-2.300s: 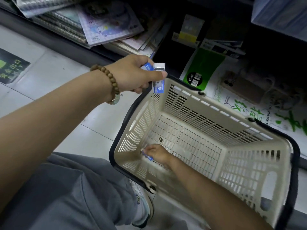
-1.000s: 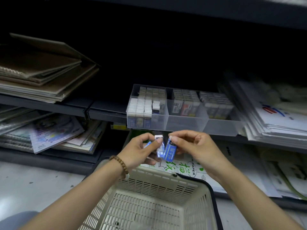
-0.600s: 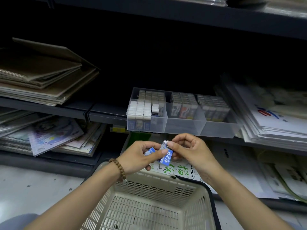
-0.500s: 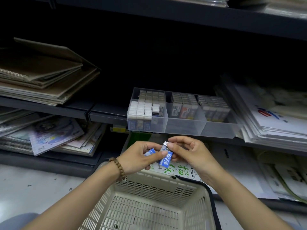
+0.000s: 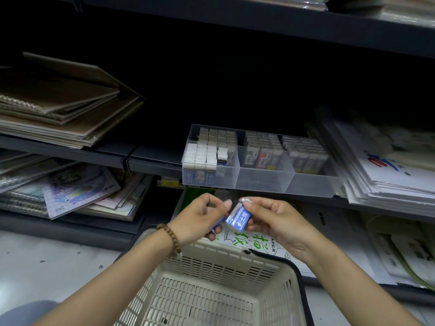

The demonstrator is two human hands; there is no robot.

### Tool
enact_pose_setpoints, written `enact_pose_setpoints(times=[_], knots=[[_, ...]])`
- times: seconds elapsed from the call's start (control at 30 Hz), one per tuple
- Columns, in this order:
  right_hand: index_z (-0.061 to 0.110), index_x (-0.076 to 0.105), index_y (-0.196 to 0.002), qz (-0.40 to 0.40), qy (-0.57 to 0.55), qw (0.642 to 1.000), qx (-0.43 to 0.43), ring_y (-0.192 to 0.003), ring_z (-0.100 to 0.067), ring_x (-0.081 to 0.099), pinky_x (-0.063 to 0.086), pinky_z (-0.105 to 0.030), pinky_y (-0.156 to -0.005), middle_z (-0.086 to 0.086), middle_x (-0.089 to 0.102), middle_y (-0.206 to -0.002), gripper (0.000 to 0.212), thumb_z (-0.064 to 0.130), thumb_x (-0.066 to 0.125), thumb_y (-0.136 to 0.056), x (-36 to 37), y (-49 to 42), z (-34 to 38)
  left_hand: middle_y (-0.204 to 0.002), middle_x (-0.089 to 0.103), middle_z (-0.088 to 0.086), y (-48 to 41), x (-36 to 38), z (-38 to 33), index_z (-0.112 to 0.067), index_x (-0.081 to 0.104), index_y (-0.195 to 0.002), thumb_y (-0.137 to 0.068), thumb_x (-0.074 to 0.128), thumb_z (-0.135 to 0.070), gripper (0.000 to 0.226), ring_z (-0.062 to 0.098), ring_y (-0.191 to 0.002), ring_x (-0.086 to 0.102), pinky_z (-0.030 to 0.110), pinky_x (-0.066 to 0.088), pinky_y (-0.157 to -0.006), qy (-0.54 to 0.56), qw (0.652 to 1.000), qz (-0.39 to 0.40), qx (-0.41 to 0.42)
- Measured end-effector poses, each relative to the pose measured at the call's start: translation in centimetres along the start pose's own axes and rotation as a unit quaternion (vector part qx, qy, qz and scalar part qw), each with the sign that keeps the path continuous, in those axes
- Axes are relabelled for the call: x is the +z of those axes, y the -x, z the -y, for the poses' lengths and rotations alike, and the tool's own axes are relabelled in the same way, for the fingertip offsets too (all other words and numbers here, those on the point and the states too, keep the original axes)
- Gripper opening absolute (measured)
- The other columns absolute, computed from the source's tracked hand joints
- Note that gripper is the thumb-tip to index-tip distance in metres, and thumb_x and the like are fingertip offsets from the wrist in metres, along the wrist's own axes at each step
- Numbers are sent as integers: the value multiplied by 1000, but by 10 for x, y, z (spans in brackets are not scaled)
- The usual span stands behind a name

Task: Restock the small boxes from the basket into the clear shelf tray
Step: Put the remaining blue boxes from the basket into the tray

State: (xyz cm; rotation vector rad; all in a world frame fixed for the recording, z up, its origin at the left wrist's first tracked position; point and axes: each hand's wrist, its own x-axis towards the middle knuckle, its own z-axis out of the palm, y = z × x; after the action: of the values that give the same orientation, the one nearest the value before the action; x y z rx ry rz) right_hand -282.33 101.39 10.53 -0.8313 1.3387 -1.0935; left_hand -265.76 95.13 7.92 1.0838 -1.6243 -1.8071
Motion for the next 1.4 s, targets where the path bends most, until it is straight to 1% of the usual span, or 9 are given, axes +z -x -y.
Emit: enact_pose_setpoints(times=[0.13,0.3,0.4,0.6,0.8,0.97,1.17,1.3,1.4], knots=[[5,68,-100,-43,-60,997,-4,-54,-2,59,52,-14,-54,-2,69,-71,21,15,64,-82,-5,-2,3,-91,71,12,-7,-13,-3,-8,44,-86,-93,53,-21,17,6,-35,36,15,27,-32,98,989,-47,-101],[6,68,-100,-51,-89,995,-2,-55,-3,60,52,-14,-54,-2,71,-75,22,16,65,-81,-6,-2,2,-107,61,12,-5,-19,-5,0,51,-82,-89,40,15,20,4,-51,55,13,44,-47,148,987,-19,-61],[7,68,-99,-49,-90,995,-4,-55,-3,59,53,-15,-54,-4,70,-79,21,14,66,-80,-5,-1,2,-97,66,15,-3,-20,-3,1,55,-92,-90,49,6,9,12,-71,68,16,55,-63,148,989,-16,-16],[7,67,-104,-55,-106,993,-14,-57,-3,61,53,-14,-56,-4,71,-81,27,16,66,-79,-7,1,5,-61,69,-4,1,-26,-5,-11,60,-87,-75,74,-18,19,3,-53,61,14,50,-52,-51,993,-82,61],[9,67,-105,-15,-105,994,-36,-65,-6,63,54,-15,-61,-4,71,-86,36,22,67,-71,-10,6,10,-70,66,-14,1,-24,-4,-29,74,-86,-56,73,-43,32,-2,-49,47,12,40,-51,97,989,-113,15],[9,65,-103,20,-88,994,-57,-70,-9,67,54,-17,-64,-5,72,-86,35,21,67,-70,-5,6,10,-102,65,2,-1,-17,-2,-17,67,-106,-90,51,-27,24,11,-85,69,15,53,-72,107,993,-43,31],[3,64,-104,42,-48,996,-58,-77,-16,67,58,-27,-76,-12,71,-92,39,20,69,-69,6,6,0,-94,70,0,4,-3,-1,-16,57,-114,-99,34,-22,29,10,-82,68,24,57,-73,77,994,77,11],[3,64,-103,19,-46,997,-66,-85,-20,65,56,-30,-82,-14,69,-95,40,20,69,-67,9,4,-4,-98,68,5,6,2,0,-15,59,-112,-83,44,-46,44,14,-82,67,26,56,-71,83,990,112,4],[3,66,-102,7,-38,996,-80,-83,-19,68,57,-23,-72,-19,68,-101,40,20,70,-66,10,5,-3,-95,62,1,8,2,1,-13,48,-114,-87,54,-25,31,4,-75,63,21,54,-69,2,991,129,45]])
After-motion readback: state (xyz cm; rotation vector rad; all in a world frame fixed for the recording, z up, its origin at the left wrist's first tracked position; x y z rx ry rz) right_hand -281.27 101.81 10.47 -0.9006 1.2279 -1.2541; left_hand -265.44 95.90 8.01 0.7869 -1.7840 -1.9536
